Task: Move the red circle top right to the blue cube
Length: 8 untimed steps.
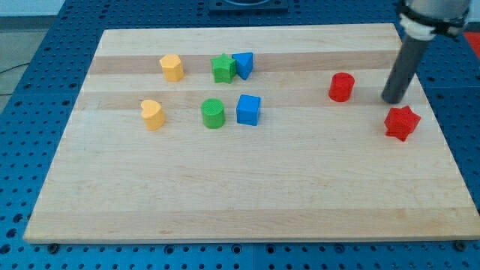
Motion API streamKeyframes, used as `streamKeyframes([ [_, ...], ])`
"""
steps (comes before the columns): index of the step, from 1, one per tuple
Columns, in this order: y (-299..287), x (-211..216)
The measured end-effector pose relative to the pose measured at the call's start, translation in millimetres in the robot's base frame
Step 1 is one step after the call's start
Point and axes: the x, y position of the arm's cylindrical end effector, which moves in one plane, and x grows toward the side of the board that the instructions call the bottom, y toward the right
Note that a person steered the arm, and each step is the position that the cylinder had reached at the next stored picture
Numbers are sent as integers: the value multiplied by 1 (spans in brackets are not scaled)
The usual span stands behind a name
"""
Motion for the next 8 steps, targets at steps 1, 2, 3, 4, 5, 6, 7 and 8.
streamKeyframes([
  [1,-48,-27],
  [2,-78,-17],
  [3,-25,-2],
  [4,-53,11],
  [5,-105,6],
  [6,-108,2],
  [7,-88,-22],
  [8,-112,-49],
])
